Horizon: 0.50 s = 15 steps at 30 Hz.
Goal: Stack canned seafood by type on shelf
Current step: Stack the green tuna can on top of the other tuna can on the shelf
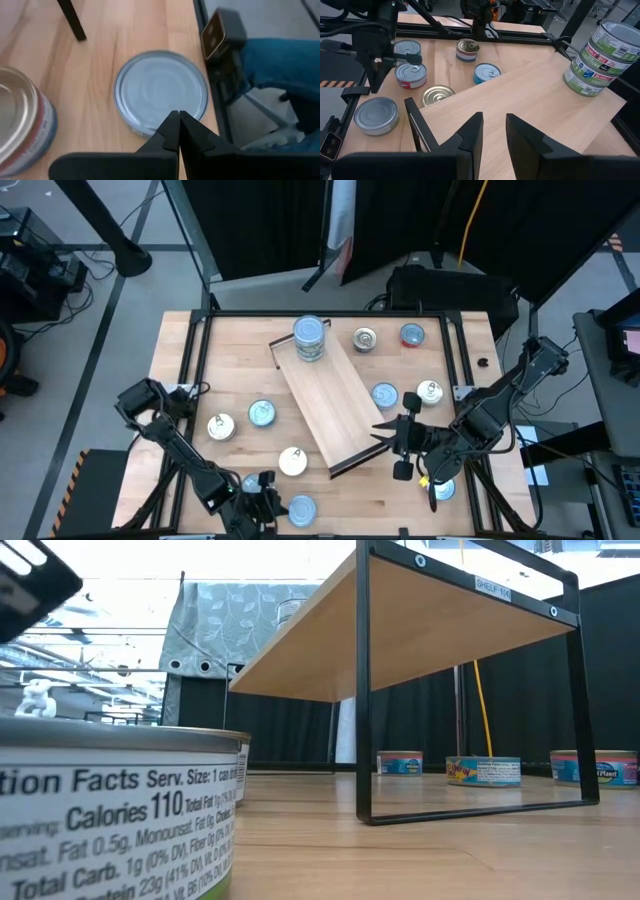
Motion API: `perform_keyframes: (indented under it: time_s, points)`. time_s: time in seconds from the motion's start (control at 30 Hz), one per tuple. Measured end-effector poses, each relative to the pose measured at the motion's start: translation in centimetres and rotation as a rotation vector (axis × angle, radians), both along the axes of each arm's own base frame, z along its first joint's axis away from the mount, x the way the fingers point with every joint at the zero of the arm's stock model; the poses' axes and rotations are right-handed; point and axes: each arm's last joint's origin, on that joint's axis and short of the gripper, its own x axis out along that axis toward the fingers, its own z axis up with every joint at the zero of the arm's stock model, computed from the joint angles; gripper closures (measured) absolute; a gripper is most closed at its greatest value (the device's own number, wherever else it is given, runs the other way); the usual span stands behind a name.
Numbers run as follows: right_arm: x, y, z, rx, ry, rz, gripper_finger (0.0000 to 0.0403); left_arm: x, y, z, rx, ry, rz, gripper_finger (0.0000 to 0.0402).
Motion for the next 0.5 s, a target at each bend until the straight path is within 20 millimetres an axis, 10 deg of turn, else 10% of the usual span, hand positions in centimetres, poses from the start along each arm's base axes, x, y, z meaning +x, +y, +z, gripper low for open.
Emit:
perform_keyframes:
  time_s: [0.5]
  points:
    - [0.0, 0.0, 0.0, -0.002, 0.001, 0.0, 0.0328, 0.2, -0.1, -2.0, 0.05, 0.024, 0.016, 0.0398]
